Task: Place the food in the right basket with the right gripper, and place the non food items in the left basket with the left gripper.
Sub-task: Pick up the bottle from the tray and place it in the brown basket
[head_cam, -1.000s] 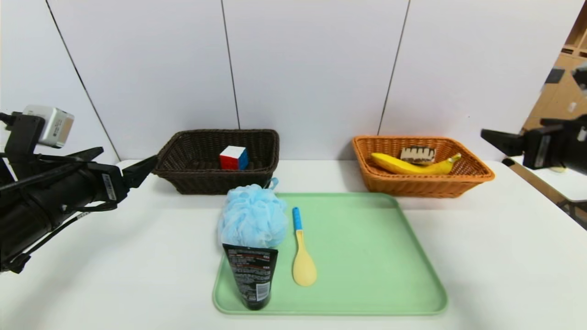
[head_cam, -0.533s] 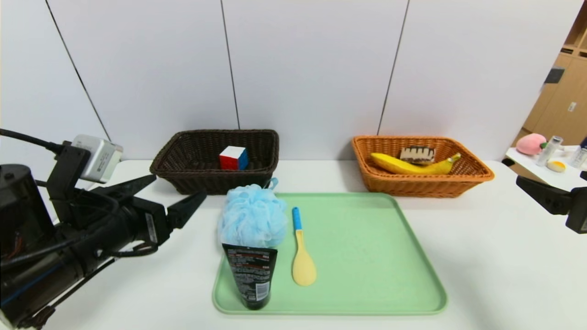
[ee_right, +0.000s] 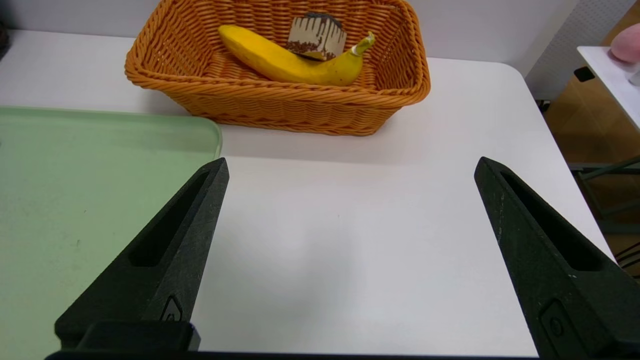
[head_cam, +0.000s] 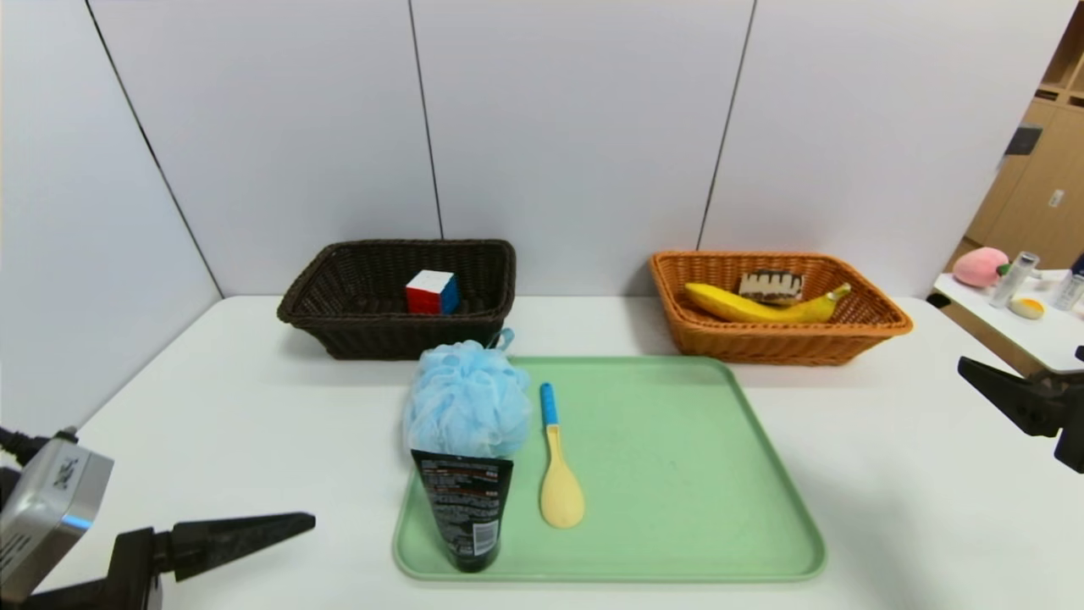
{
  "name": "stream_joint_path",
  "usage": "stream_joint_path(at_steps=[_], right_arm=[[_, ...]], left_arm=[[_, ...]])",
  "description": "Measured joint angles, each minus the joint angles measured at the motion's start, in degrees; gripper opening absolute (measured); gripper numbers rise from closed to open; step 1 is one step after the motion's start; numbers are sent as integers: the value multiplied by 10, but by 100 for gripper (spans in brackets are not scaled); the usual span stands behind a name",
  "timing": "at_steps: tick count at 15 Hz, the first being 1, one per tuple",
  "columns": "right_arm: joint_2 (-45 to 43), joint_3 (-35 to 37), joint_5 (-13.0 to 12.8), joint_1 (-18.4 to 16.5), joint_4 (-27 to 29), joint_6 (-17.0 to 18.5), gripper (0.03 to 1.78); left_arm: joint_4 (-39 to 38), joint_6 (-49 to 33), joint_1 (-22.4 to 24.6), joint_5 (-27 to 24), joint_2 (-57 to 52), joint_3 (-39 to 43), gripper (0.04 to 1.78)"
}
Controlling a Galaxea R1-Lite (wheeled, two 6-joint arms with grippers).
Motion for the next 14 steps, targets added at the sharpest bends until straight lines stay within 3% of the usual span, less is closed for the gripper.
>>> stream_joint_path(at_steps=[1, 3, 9, 14], right_arm=[[-4, 1, 0, 0, 0, -1, 169], [-8, 2, 0, 0, 0, -1, 169], [-17, 10, 1, 1, 0, -1, 169], [-17, 11, 25, 1, 0, -4, 169]], left_arm=[[6, 0, 0, -56, -17, 7, 169], [6, 2, -1, -116, -30, 16, 169], [-6, 78, 2, -117, 34, 20, 169], [-118, 97, 10, -117, 130, 35, 169]])
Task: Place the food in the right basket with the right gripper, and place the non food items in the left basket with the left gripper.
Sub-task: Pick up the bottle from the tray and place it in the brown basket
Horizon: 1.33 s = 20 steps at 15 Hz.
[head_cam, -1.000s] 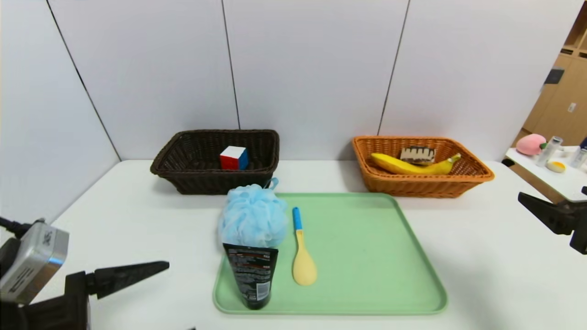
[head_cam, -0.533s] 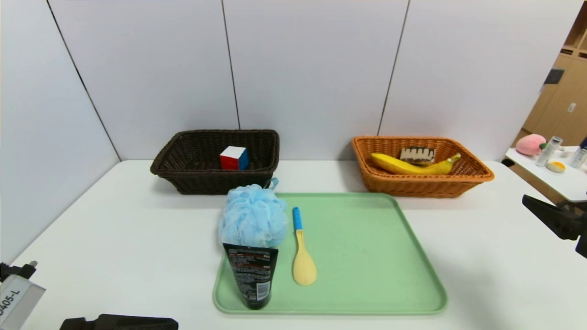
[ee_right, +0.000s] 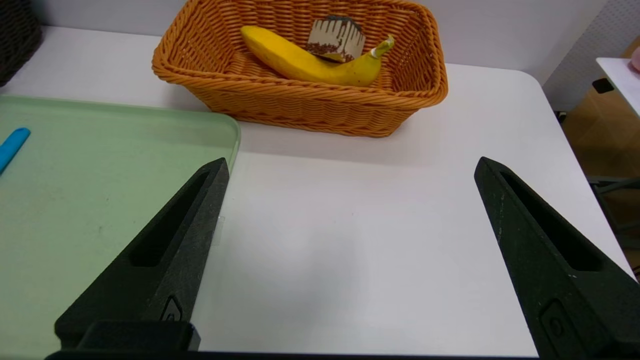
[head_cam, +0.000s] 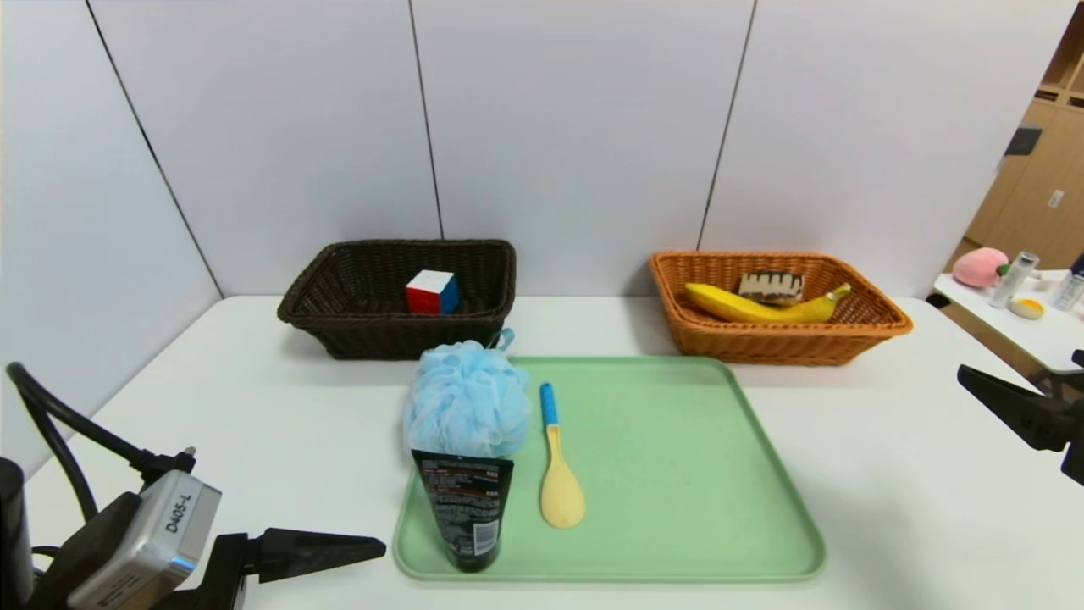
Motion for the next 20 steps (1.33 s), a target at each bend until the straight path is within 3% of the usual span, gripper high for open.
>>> stream_joint_path(at_steps=[4, 7, 12, 20], right_arm=[[2, 0, 7, 1, 0, 0, 169], [3, -1, 16, 1, 0, 0, 169], [9, -2, 16, 3, 0, 1, 169], [21, -21, 23, 1, 0, 4, 169]], left_arm=[[-98, 14, 12, 4, 78, 5, 169], [-110, 16, 41, 2, 109, 6, 169], [-114, 15, 52, 0, 129, 5, 169], [-229, 15, 69, -1, 212, 5, 169]])
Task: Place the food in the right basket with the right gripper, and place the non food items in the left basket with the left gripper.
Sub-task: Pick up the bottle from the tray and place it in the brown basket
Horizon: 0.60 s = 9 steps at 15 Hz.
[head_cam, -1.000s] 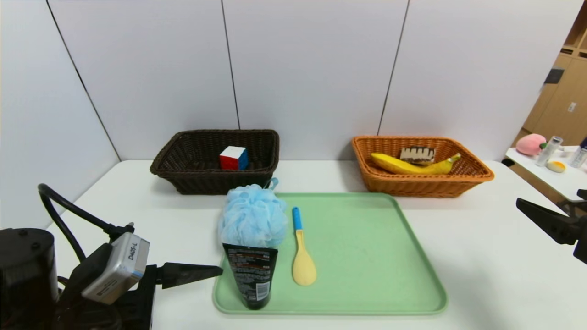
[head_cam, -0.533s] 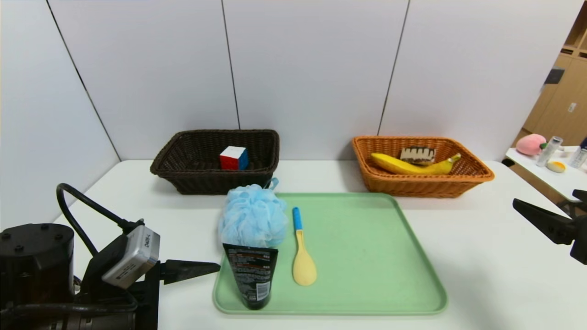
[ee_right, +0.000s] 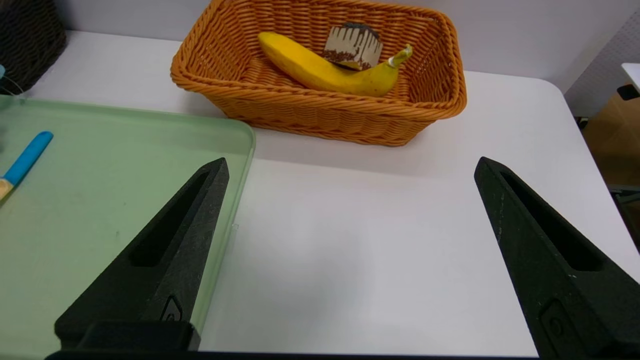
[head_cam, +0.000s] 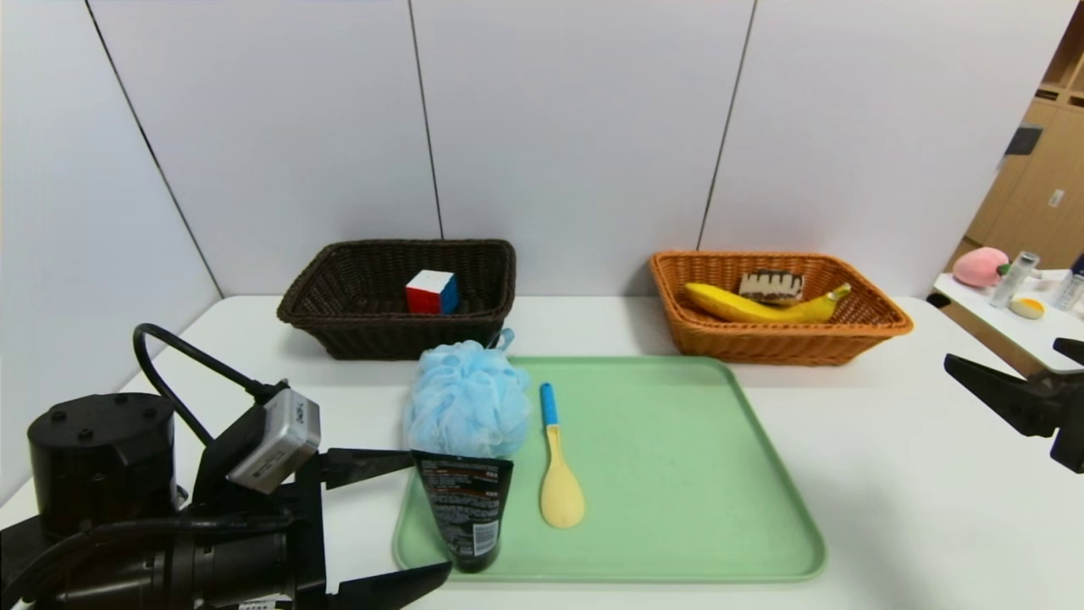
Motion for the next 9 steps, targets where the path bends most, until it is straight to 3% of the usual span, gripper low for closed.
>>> stream_joint_path(at_steps=[5, 9], right_arm=[[18, -16, 0, -1, 0, 1, 169], [26, -16, 0, -1, 0, 2, 169]], left_arm=[[-10, -4, 0, -18, 30, -3, 169], [-64, -6, -1, -20, 62, -2, 169]])
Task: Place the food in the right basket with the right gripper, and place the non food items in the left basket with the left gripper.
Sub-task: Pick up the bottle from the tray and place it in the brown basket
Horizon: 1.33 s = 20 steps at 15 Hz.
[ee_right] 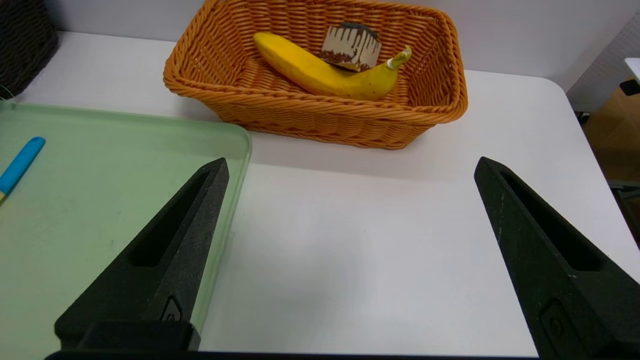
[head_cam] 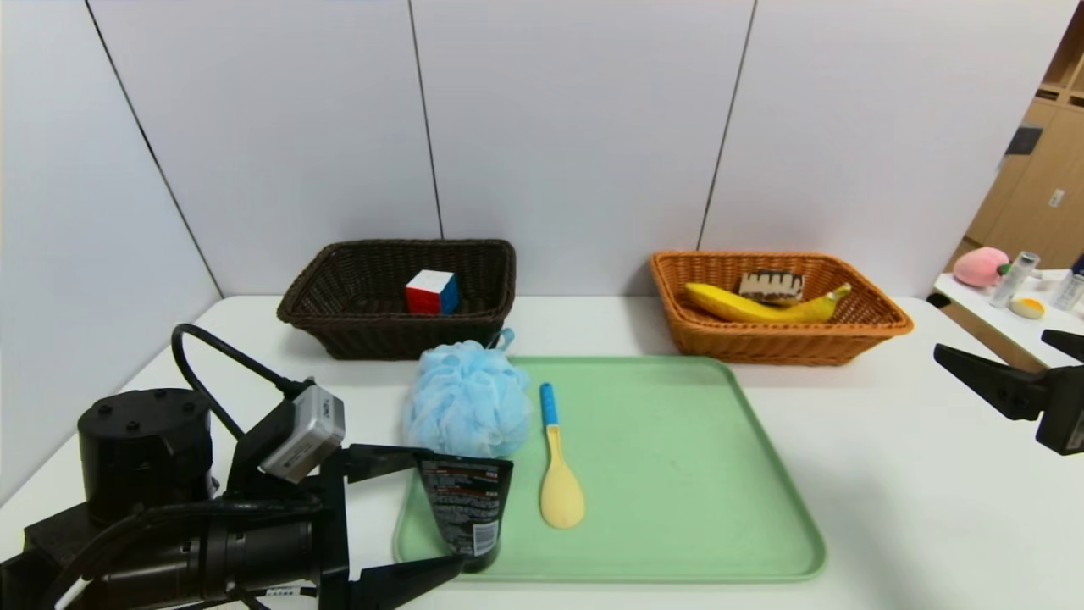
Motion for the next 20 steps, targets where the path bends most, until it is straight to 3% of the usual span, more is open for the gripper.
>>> stream_joint_path(at_steps=[5, 13, 18, 20], right_arm=[[3, 0, -1, -1, 0, 1, 169], [9, 2, -1, -2, 0, 9, 169], [10, 0, -1, -2, 0, 17, 169], [12, -1, 0, -2, 0, 17, 169]], left_arm=[[-86, -34, -22, -2, 52, 1, 169], [-144, -38, -39, -1, 115, -1, 169], [-236, -35, -44, 0, 168, 7, 169], [-257, -34, -44, 0, 183, 16, 143]])
